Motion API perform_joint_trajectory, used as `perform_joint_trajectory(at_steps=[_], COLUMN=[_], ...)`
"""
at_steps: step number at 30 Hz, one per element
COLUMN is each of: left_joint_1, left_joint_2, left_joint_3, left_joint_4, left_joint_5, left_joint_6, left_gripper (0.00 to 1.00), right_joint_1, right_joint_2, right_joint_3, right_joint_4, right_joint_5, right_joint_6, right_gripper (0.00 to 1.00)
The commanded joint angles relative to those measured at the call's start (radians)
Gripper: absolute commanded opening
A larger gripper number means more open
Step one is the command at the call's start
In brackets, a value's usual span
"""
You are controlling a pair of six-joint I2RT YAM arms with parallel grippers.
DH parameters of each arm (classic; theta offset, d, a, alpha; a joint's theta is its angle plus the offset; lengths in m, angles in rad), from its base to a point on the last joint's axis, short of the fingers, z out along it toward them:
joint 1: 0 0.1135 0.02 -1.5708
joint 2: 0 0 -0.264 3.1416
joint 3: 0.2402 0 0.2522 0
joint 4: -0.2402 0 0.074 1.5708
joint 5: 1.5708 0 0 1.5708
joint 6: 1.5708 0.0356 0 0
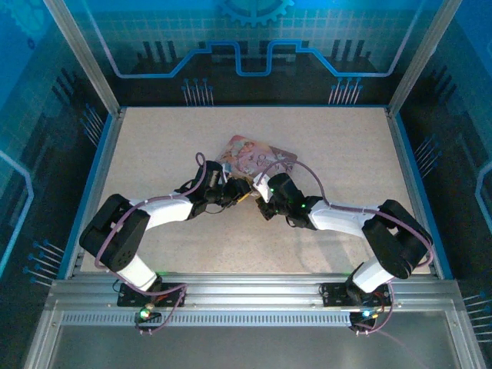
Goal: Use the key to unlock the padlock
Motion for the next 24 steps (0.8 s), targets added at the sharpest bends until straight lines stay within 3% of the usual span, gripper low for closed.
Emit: perform_joint_trajectory(at_steps=[1, 24], left_joint_1=[-0.014, -0.015], left_joint_2=[0.008, 0.015], left_joint_3=[0.026, 0.030], left_joint_4=[0.049, 0.054], left_joint_5=[0.017, 0.017], left_joint_6=[0.004, 0.001], left_gripper=[0.26, 0.26], right_joint_1=[-0.018, -0.019], right_joint_2=[-0.027, -0.028], right_joint_3=[0.028, 0.021], right_joint_4=[0.005, 0.000], right_joint_5=[-0.014, -0.048], right_joint_6=[0.021, 0.014], right_gripper=[0.00, 0.00])
